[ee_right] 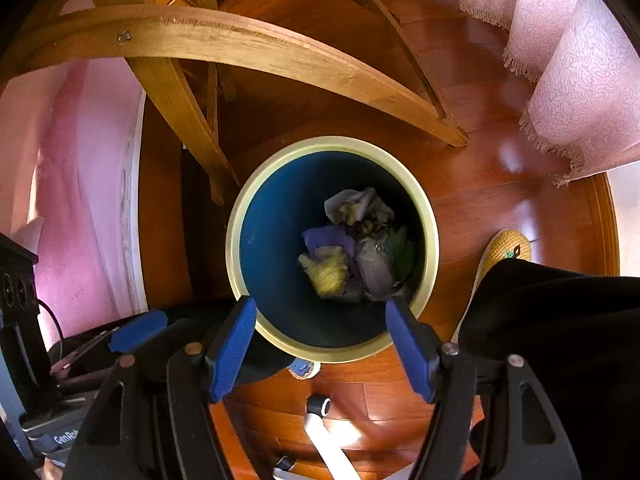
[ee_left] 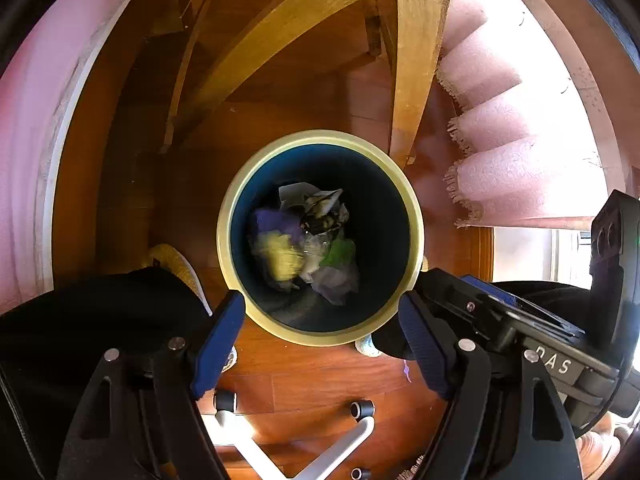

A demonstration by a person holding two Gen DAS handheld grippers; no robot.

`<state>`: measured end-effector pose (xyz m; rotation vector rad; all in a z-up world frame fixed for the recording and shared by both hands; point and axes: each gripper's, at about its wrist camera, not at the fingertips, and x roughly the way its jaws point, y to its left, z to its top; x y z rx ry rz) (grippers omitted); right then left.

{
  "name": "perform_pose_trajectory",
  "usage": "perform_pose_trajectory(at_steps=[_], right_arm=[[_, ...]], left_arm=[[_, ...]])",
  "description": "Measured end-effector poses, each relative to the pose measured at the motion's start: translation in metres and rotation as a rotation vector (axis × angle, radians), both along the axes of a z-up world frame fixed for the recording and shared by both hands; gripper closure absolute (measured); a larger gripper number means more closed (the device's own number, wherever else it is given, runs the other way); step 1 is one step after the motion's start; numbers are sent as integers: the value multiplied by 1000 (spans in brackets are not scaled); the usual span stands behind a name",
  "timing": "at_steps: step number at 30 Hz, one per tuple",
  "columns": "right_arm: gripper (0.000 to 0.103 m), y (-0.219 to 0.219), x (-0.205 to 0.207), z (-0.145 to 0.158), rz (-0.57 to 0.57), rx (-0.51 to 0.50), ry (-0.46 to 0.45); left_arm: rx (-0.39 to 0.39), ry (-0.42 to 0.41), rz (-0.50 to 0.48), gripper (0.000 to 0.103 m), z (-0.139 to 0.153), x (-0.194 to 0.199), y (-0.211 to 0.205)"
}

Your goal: Collect trash

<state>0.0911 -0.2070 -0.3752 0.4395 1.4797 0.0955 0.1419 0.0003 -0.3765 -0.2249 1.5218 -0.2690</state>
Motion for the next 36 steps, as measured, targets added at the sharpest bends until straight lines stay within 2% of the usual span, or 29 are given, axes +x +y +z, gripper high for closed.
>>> perform_pose_trajectory(at_steps=[13,36], right_arm=[[35,-2,-5,-4,-6,-25,31],[35,1,-17,8,5,-74,18]], left_arm=[[35,-4,-13,24,1,-2,-3],[14,-18,-31,24,12,-12,-2]])
